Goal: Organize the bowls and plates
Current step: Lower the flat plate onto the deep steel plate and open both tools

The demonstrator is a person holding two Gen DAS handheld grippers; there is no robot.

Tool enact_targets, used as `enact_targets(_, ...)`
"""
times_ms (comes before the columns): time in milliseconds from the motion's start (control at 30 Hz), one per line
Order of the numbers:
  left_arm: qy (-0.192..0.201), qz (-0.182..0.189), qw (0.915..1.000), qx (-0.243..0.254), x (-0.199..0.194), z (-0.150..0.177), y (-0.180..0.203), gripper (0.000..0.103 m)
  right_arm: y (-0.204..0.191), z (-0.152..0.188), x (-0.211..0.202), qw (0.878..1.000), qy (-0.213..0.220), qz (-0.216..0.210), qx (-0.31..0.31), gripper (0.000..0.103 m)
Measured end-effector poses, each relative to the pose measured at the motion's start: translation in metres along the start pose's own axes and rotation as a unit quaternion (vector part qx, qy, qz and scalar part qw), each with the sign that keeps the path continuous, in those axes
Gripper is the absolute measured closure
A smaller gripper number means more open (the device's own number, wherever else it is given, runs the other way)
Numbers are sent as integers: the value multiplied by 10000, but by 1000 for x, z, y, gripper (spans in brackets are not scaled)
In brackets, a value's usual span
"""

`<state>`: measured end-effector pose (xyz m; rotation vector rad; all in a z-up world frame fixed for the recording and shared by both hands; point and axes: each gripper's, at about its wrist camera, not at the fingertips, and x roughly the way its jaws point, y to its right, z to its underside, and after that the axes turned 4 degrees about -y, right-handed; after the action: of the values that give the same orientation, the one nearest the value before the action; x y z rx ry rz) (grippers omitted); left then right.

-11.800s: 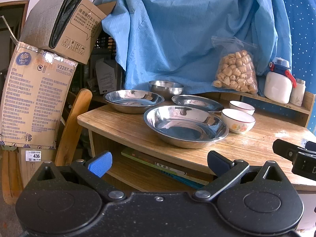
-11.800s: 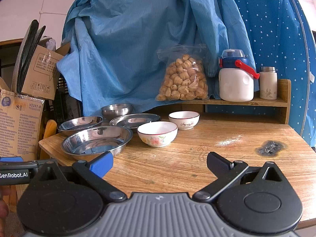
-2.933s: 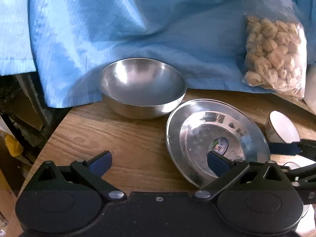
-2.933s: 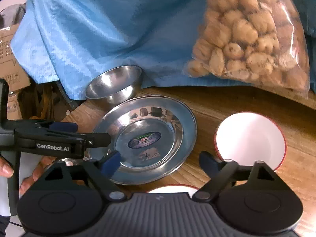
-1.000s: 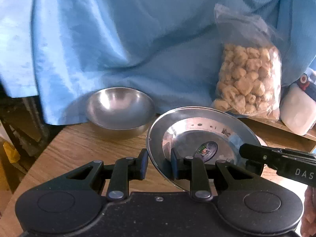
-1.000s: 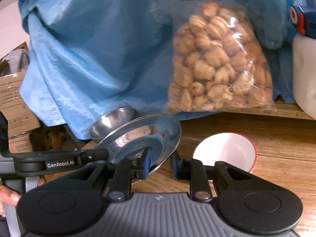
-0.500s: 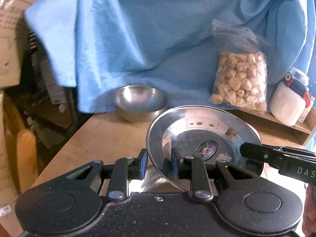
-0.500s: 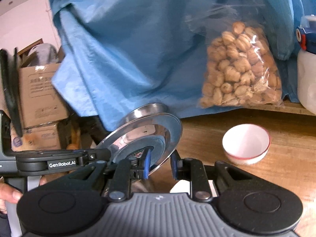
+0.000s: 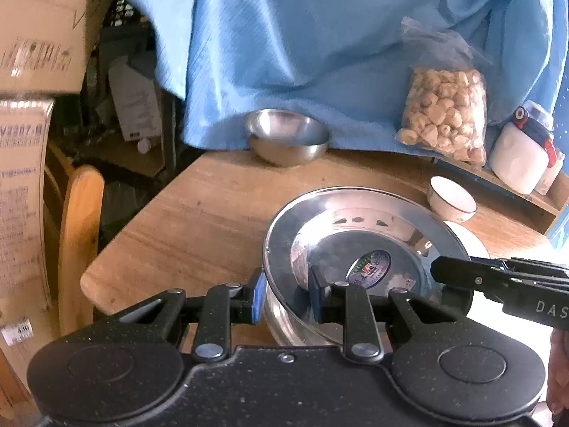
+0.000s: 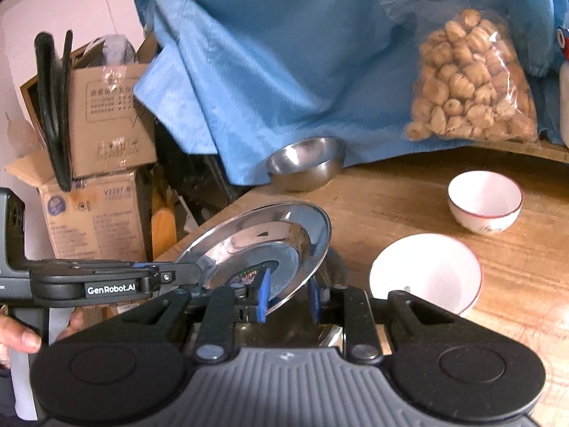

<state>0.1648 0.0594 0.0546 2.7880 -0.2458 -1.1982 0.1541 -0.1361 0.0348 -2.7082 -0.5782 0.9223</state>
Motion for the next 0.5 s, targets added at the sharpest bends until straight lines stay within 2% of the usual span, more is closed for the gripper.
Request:
enact_targets(167,-9,87,9999,-68,1,5,-3,76,-3,5,1,10000,-75,33,-24,76)
enact_targets(500,-26,-43,9999,144,0,7,4,76,2,12,5,9997,-233,42,57,72)
